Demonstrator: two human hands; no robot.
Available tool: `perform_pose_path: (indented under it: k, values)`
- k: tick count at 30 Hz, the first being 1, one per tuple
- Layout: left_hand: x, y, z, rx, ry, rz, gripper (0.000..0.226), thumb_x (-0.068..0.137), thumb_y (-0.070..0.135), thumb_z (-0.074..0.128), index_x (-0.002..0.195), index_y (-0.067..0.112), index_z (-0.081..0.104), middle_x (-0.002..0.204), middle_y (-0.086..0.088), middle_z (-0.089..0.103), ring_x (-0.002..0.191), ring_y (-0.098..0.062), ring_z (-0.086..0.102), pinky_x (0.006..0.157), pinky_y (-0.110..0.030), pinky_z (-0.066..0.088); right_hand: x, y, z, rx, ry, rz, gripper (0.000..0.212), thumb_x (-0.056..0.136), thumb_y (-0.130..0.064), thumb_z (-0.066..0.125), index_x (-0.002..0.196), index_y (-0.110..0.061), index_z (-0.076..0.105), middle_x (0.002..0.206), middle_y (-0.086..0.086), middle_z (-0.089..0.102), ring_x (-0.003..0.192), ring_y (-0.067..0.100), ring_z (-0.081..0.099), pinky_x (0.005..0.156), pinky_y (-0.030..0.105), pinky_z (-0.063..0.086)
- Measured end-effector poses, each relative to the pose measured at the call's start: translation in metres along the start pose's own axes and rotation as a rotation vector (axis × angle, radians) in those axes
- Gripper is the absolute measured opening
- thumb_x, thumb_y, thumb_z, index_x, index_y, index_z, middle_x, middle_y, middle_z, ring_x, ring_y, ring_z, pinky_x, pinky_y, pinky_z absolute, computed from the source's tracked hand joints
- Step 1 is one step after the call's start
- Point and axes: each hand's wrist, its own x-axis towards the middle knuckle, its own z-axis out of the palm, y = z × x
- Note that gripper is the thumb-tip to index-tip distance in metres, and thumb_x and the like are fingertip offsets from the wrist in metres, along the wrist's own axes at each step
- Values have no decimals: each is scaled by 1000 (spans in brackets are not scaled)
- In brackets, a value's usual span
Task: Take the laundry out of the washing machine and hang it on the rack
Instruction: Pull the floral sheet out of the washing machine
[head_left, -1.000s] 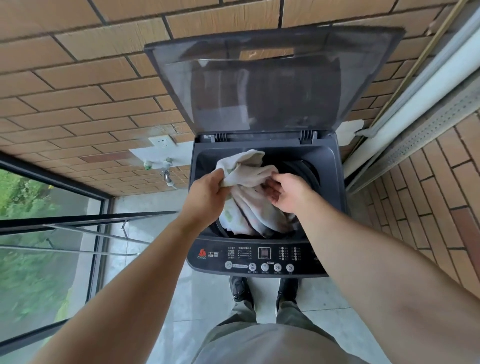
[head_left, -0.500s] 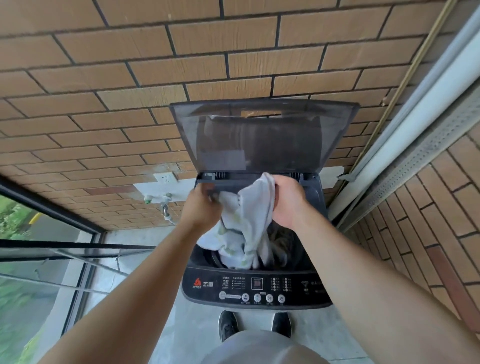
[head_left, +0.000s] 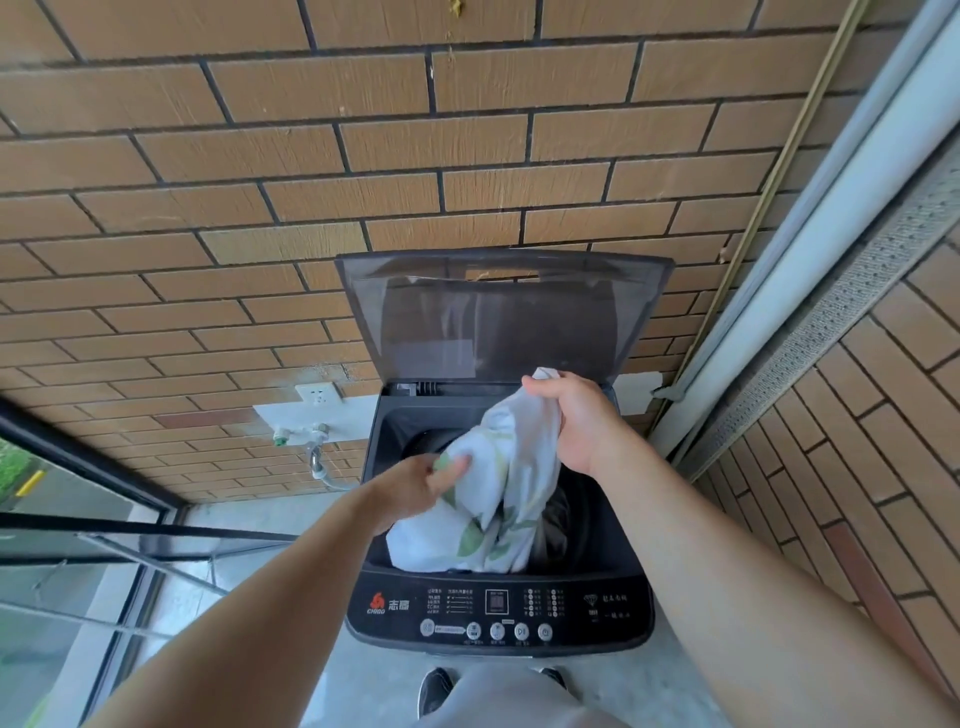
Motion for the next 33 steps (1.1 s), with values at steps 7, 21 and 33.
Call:
perform_pose_path:
  k: [7,21,33]
  values:
    - [17,-30,5,250,258,-225,34,103,34,45,116,8,61,102,-10,67,93,-28,67,72,-32,56,3,2,-13,-137,153,-119,44,89,-18,74,129,-10,57,133,9,60,119,23,57,108,40,44]
    - [-21,124,-40,-370,743,304,10,85,14,57,83,22,63,78,5,64,61,-12,57,48,-22,43,-34,63,12,-1270,-256,-291,88,70,-60,76,138,-23,34,126,-11,51,115,15,54,87,26,45]
    - [-23,104,-66,-551,684,229,21,79,11,76,95,19,66,93,-5,69,79,-21,68,62,-35,61,-7,19,6,-1002,221,-428,13,102,-22,46,96,-15,55,92,5,63,90,31,61,73,36,46]
